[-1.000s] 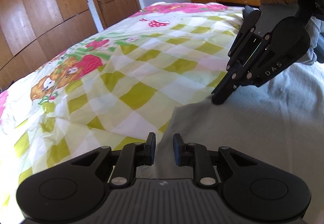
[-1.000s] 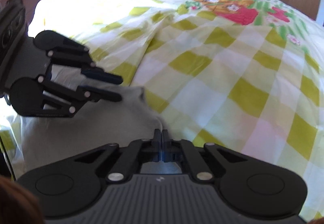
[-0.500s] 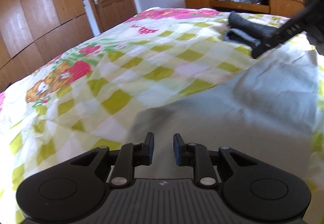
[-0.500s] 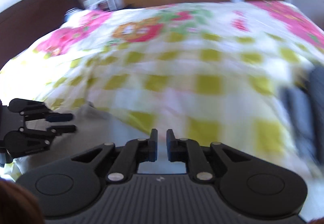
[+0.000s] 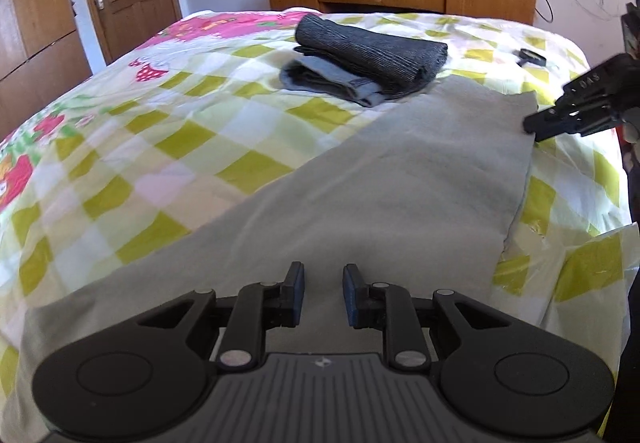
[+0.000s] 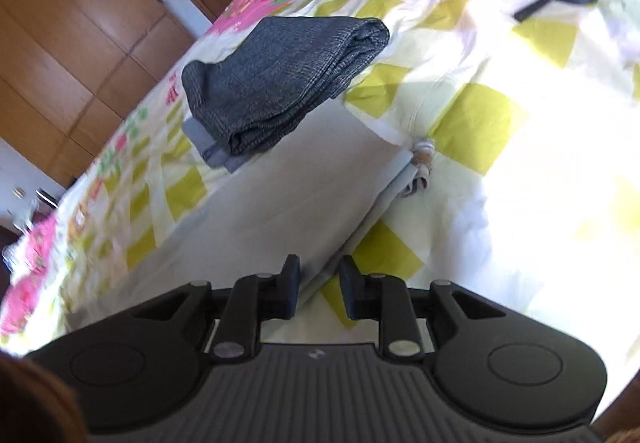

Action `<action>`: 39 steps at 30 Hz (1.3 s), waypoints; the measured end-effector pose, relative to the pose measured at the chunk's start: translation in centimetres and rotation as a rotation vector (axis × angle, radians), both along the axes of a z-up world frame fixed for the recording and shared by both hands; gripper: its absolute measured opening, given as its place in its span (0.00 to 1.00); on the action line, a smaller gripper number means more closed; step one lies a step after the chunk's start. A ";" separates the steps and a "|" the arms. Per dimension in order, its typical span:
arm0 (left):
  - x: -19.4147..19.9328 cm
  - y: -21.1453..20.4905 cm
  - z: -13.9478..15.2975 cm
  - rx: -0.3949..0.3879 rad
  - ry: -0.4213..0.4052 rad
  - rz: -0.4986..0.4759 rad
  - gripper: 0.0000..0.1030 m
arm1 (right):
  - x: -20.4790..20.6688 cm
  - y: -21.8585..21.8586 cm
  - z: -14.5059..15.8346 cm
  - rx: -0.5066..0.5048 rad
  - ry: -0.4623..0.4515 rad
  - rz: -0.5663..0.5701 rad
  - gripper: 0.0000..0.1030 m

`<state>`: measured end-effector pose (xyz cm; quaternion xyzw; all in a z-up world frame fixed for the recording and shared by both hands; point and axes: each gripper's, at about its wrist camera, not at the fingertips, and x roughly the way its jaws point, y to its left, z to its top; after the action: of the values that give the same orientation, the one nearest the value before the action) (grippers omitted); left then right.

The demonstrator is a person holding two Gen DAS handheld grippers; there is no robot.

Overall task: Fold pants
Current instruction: 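Grasp the grey trouser leg edge with the right gripper and lift it, then fold the held trouser leg over onto the trousers with the right gripper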

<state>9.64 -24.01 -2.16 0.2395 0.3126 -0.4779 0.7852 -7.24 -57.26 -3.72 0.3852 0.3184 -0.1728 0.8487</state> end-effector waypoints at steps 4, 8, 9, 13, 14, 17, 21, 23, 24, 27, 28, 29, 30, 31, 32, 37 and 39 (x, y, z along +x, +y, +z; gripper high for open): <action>-0.2 -1.4 0.4 0.035 -0.009 -0.009 0.34 | 0.3 -1.4 -1.6 0.075 -0.078 -0.052 0.23; -0.2 -2.2 0.6 0.052 -0.015 -0.002 0.34 | 0.6 -2.3 -2.3 0.127 -0.140 -0.102 0.25; -0.3 -2.3 0.7 0.054 -0.015 -0.002 0.34 | 0.5 -2.2 -2.2 0.114 -0.136 -0.107 0.25; -0.6 -3.0 0.4 0.054 -0.003 -0.014 0.35 | -0.3 -2.0 -2.1 0.063 -0.120 -0.125 0.25; -0.7 -3.2 0.2 0.057 0.005 -0.013 0.35 | 0.1 -2.3 -2.2 0.057 -0.131 -0.126 0.25; -1.1 -3.9 0.1 0.059 0.017 -0.017 0.35 | 1.8 -3.2 -2.4 0.074 -0.174 -0.150 0.18; -1.6 -4.0 1.3 0.020 0.003 -0.023 0.35 | 1.5 -3.7 -0.4 0.068 -0.247 -0.169 0.04; -1.8 -4.1 1.7 -0.009 -0.009 -0.012 0.37 | 0.3 -3.9 1.0 0.027 -0.286 -0.187 0.04; -1.8 -4.2 1.5 -0.014 0.002 -0.008 0.40 | -0.2 -4.0 1.2 0.018 -0.289 -0.209 0.04; -2.0 -4.5 -0.4 0.042 0.038 -0.023 0.41 | -0.5 -5.3 -1.0 0.049 -0.187 -0.278 0.04; -2.2 -4.3 -0.7 0.057 0.039 -0.028 0.41 | -0.8 -5.6 -1.5 0.085 -0.180 -0.292 0.04; -2.4 -4.0 -0.6 0.051 0.038 -0.031 0.41 | -1.2 -5.7 -1.5 0.102 -0.199 -0.299 0.04; -2.7 -3.6 -0.4 0.036 0.036 -0.033 0.41 | -1.5 -5.6 -1.1 0.085 -0.219 -0.302 0.04; -2.7 -3.2 -0.2 0.028 0.041 -0.032 0.41 | -1.6 -5.3 -0.5 0.050 -0.227 -0.304 0.04; -2.6 -3.0 -0.4 0.034 0.057 -0.025 0.41 | -1.4 -5.1 -0.2 0.025 -0.219 -0.302 0.04; -3.1 -1.1 -0.4 0.029 0.045 -0.006 0.41 | -0.1 -2.8 2.9 -0.050 -0.257 -0.226 0.04; -2.9 0.7 0.6 -0.012 0.046 0.035 0.42 | 0.6 -1.0 4.9 -0.089 -0.291 -0.174 0.04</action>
<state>6.77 -23.32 -1.55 0.2184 0.3319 -0.4714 0.7873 -6.63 -58.23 1.15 0.3945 0.1494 -0.2020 0.8839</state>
